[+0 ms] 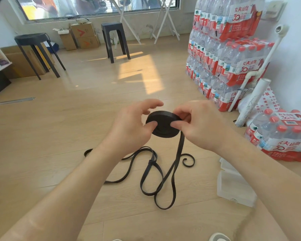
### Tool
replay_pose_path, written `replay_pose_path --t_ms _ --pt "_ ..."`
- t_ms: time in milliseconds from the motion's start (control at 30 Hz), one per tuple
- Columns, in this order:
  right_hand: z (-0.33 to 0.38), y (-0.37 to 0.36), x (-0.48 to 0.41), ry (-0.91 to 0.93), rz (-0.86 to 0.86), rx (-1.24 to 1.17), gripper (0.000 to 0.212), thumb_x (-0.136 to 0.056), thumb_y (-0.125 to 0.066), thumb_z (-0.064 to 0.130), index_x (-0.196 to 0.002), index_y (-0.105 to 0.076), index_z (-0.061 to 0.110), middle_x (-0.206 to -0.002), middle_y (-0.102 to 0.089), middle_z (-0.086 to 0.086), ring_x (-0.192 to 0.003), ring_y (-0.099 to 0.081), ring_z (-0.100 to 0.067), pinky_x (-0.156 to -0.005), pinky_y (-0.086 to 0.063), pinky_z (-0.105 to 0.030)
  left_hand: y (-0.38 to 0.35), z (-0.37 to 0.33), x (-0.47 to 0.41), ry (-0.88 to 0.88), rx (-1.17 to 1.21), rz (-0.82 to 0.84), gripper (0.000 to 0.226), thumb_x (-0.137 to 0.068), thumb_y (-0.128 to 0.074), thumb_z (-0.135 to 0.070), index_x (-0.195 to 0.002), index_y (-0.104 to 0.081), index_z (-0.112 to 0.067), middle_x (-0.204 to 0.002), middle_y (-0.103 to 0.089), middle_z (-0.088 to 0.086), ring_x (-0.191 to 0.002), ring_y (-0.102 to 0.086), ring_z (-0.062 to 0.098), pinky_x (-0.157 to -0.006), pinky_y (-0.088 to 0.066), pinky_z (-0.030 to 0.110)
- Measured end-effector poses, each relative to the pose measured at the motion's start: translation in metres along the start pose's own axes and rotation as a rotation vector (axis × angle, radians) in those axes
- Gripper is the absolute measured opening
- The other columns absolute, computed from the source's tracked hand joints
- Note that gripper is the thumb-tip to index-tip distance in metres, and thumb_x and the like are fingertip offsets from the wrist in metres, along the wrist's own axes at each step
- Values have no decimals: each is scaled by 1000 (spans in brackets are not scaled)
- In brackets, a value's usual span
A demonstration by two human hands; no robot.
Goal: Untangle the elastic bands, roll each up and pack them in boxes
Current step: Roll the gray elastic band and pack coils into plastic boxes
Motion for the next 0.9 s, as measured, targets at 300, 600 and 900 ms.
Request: replay_pose_path --t_ms 300,600,900 --pt "-2 -7 2 -19 43 -270 14 -76 -78 14 -89 -77 18 -66 -66 13 -60 -52 -2 -58 -40 -10 4 4 0 35 19 -31 18 -83 -68 -11 -90 -75 -25 -69 -67 -17 -72 -63 1 -70 -53 20" --pt "-16 -7 3 -164 5 -626 19 -73 -80 9 -90 -77 17 -77 -75 9 -70 -70 -2 -64 -52 -12 15 17 2 192 392 -104 30 -82 -69 -4 -75 -69 -33 -75 -73 -3 -70 -71 17 -63 -60 38" --pt "-20 -9 5 -222 1 -575 17 -75 -80 13 -92 -77 16 -74 -74 0 -61 -68 -13 -58 -55 -19 17 25 2 252 506 -166 25 -82 -69 -3 -78 -68 -27 -75 -73 -2 -75 -72 21 -62 -61 38"
Point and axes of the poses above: each hand's wrist, its own x-axis away from the middle knuckle, its own y-axis out of the back of the hand, z = x × y, the point moved 9 cm from there along -x, towards the middle knuckle
